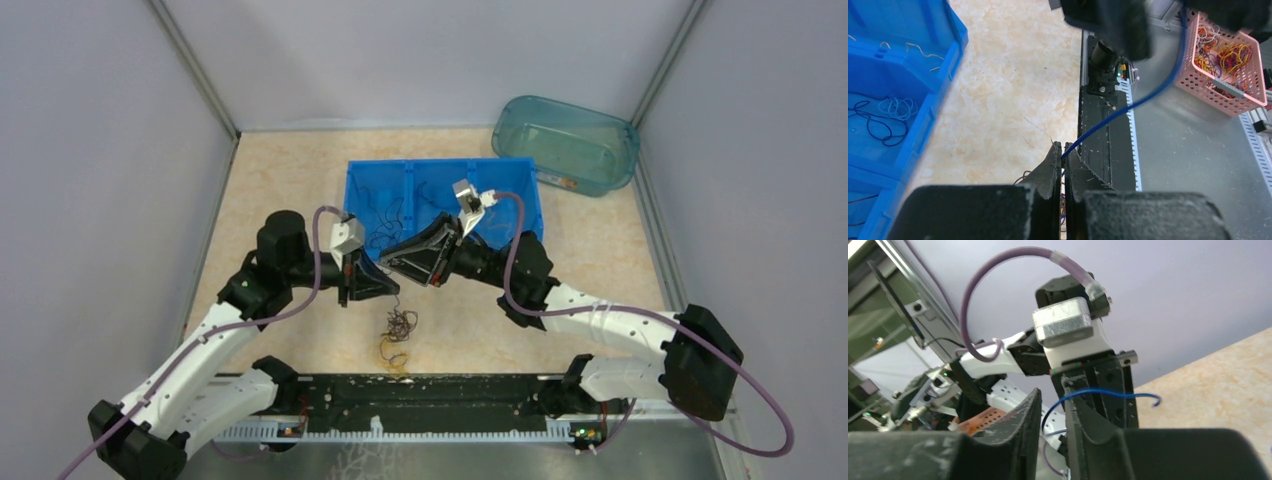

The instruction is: Untangle the cables

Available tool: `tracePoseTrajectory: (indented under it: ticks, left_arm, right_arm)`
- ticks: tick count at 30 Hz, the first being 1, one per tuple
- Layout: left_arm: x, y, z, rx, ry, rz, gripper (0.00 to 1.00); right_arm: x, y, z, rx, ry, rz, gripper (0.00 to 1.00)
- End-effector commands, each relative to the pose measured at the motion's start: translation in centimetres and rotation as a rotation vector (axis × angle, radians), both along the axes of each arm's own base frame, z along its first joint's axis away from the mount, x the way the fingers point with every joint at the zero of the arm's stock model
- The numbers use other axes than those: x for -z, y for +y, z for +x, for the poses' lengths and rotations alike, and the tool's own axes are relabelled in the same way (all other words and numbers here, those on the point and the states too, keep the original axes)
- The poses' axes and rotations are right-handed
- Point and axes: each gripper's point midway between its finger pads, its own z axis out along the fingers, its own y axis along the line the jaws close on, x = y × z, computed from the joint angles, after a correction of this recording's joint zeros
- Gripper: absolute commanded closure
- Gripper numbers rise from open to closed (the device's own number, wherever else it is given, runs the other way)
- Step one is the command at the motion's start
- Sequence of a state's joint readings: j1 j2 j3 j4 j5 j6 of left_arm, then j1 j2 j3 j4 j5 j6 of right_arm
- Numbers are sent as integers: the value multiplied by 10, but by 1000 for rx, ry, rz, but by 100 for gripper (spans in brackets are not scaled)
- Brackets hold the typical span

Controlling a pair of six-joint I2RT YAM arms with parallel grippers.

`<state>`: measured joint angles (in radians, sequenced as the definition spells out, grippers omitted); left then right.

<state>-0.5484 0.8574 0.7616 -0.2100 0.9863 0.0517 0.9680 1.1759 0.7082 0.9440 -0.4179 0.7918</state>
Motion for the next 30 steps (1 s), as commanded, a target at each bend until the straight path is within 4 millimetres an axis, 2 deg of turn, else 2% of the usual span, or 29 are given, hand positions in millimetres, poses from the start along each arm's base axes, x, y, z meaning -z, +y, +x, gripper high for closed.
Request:
tracePoseTrajectory:
  ticks: [1,4,8,10,12,15,21,24,27,30]
  left_arm:
    - [-36,-4,-4,23,-26,-70,100]
    - [-51,-4,-6,23,-52,-83,100]
    - [-74,-2,-6,31,-132,-101,100]
    - [-86,-2,-3,20,-154,-106,100]
    - [-96,-3,-3,31,-162,-111,100]
    - [-106,-4,-4,36,-159,-121,100]
    - [-115,-3,-8,44,-144,-132,100]
    - [-122,-3,-10,52,-143,-140,100]
    - [-126,-4,-11,55,-137,-145,100]
    - [-133,-3,-13,60,-151,-153,100]
  right_arm:
    - [-23,-14,-6,43,-78,38,66]
    - [0,-27,-5,100,-103,-36,30]
    - [51,-46,-7,176,-216,-175,11]
    - [73,-54,-7,211,-253,-228,7]
    - [89,-57,-7,219,-295,-267,5]
    - [89,-51,-7,199,-339,-275,5]
    - [49,-27,15,252,-396,-189,6]
    - [41,-11,22,245,-402,-166,11]
    - [47,6,24,211,-388,-163,16]
    - [65,18,24,176,-345,-174,24]
